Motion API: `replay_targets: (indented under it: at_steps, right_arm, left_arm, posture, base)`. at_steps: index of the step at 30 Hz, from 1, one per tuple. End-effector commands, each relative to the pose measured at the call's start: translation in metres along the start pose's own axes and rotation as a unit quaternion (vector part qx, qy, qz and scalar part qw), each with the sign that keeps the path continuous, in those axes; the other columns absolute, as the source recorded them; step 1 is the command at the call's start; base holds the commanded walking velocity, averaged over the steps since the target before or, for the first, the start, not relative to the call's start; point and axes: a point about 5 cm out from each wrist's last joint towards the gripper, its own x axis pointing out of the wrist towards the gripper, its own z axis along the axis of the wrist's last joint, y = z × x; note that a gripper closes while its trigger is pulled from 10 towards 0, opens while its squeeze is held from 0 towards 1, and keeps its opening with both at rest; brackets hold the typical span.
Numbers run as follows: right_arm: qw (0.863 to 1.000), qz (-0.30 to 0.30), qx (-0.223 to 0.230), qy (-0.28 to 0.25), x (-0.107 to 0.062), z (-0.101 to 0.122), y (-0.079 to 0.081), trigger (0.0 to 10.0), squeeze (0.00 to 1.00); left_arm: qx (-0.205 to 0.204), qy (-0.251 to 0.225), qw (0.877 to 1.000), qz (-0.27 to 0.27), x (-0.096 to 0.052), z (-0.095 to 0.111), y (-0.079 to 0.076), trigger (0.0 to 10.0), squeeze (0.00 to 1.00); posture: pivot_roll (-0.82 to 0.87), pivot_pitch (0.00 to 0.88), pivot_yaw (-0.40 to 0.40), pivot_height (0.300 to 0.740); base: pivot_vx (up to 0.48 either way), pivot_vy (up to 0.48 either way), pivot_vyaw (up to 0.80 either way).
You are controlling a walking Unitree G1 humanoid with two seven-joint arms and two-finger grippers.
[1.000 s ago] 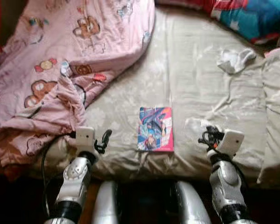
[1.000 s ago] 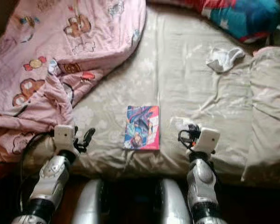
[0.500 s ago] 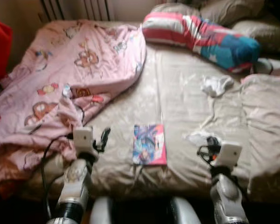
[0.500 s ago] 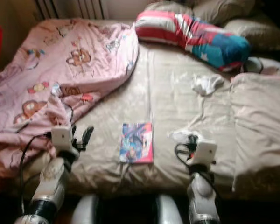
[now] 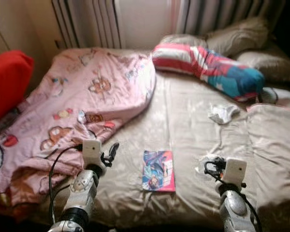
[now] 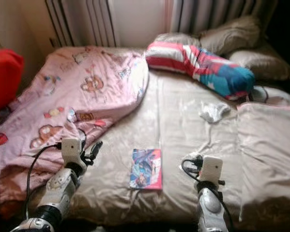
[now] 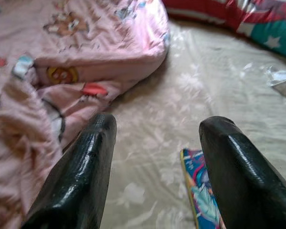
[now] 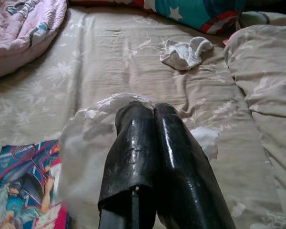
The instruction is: Clean up the room
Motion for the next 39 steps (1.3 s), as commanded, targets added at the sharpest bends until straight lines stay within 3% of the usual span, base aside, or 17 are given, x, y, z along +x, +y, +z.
replay_targets:
  at_steps: [1,2,3,5,7,10,12,17,21,26,30,39]
  right_arm:
    - [1.000,-0.004,0.003,0.021,-0.001,-0.007,-0.002,10.0,0.00]
    - [0.999,-0.005,0.014,0.048,-0.003,-0.016,-0.003,10.0,0.00]
    - [0.999,-0.005,0.014,0.048,-0.003,-0.016,-0.003,10.0,0.00]
    - [0.994,-0.004,0.015,0.106,-0.010,-0.035,-0.006,10.0,0.00]
    - [0.993,-0.003,0.022,0.120,-0.012,-0.040,-0.007,10.0,0.00]
    - [0.984,0.003,0.021,0.174,-0.021,-0.057,-0.009,10.0,0.00]
    - [0.970,-0.014,0.004,0.244,-0.038,-0.080,-0.020,10.0,0.00]
    - [0.960,-0.028,0.008,0.278,-0.052,-0.094,-0.028,10.0,0.00]
    - [0.954,-0.012,-0.006,0.300,-0.060,-0.103,-0.025,10.0,0.00]
    - [0.952,-0.012,-0.033,0.304,-0.062,-0.105,-0.024,10.0,0.00]
    - [0.948,0.015,-0.032,0.315,-0.065,-0.109,-0.013,10.0,0.00]
    - [0.947,0.013,-0.034,0.319,-0.067,-0.111,-0.013,10.0,0.00]
  left_arm:
    - [0.009,0.026,1.000,-0.002,-0.001,-0.007,0.001,10.0,0.00]
    - [0.009,0.058,0.998,0.006,-0.004,-0.017,0.005,10.0,0.00]
    - [0.009,0.058,0.998,0.006,-0.004,-0.017,0.005,10.0,0.00]
    - [-0.002,0.121,0.992,0.025,-0.015,-0.037,0.014,10.0,0.00]
    - [-0.001,0.141,0.990,0.027,-0.019,-0.044,0.016,10.0,0.00]
    - [0.024,0.210,0.977,0.029,-0.034,-0.065,0.022,10.0,0.00]
    - [0.055,0.262,0.963,0.039,-0.052,-0.084,0.030,10.0,0.00]
    - [0.037,0.287,0.955,0.064,-0.067,-0.095,0.039,10.0,0.00]
    - [0.052,0.313,0.947,0.054,-0.081,-0.107,0.039,10.0,0.00]
    - [0.052,0.316,0.946,0.055,-0.083,-0.109,0.037,10.0,0.00]
    - [0.050,0.316,0.946,0.057,-0.083,-0.111,0.036,10.0,0.00]
    - [0.049,0.312,0.947,0.057,-0.082,-0.110,0.035,10.0,0.00]
  posture:
    - [-0.06,0.000,-0.002,0.740]
    - [-0.07,0.001,-0.001,0.740]
    - [-0.07,0.001,-0.001,0.740]
    - [-0.06,0.004,-0.001,0.740]
    - [-0.05,0.024,-0.001,0.740]
    - [-0.07,0.061,0.002,0.740]
    - [-0.06,0.082,-0.004,0.740]
    - [-0.04,0.100,-0.015,0.740]
    - [-0.04,0.122,-0.021,0.740]
    - [-0.03,0.140,-0.029,0.740]
    - [-0.03,0.150,-0.029,0.740]
    - [-0.03,0.164,-0.026,0.740]
  base:
    - [0.000,0.000,0.00]
    - [0.000,0.000,0.00]
    - [0.000,0.000,0.00]
    - [0.000,0.000,0.00]
    - [0.000,0.000,0.00]
    - [0.000,0.000,0.00]
    - [0.000,0.000,0.00]
    - [0.000,0.000,0.00]
    - [0.000,0.000,0.00]
    - [0.000,0.000,0.16]
    - [0.000,0.000,0.80]
    - [0.000,0.000,0.80]
